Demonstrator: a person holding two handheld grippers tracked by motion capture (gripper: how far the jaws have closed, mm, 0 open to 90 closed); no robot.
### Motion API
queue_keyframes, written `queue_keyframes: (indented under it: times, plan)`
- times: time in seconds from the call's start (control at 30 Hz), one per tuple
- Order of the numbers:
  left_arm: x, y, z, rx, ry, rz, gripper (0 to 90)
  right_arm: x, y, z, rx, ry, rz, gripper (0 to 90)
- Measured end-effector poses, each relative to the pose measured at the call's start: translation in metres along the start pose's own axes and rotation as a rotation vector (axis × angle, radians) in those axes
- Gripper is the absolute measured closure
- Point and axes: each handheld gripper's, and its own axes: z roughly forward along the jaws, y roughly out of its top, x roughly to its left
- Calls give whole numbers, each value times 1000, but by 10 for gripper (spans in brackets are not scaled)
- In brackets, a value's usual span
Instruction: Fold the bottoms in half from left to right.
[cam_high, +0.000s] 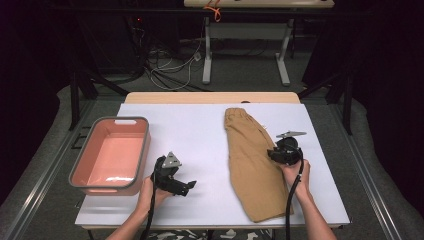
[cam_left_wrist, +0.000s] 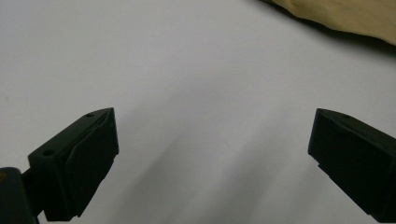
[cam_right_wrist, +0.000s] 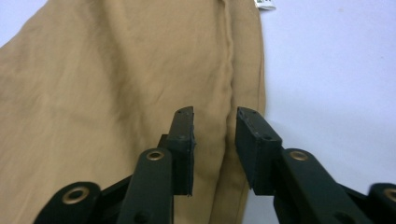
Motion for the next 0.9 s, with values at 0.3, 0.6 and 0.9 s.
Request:
queue_keyframes:
  times: [0.3,0.6,0.9]
  plan:
    - [-4,1,2,-4,-11,2,14,-1,3,15,19,16,33,886]
    - [-1,1,2,-13,-12,-1,7,1,7,4,-40,-23,-5,896]
    - [0,1,1,-12,-5,10,4,-4,8,-3,-87,-76,-5,898]
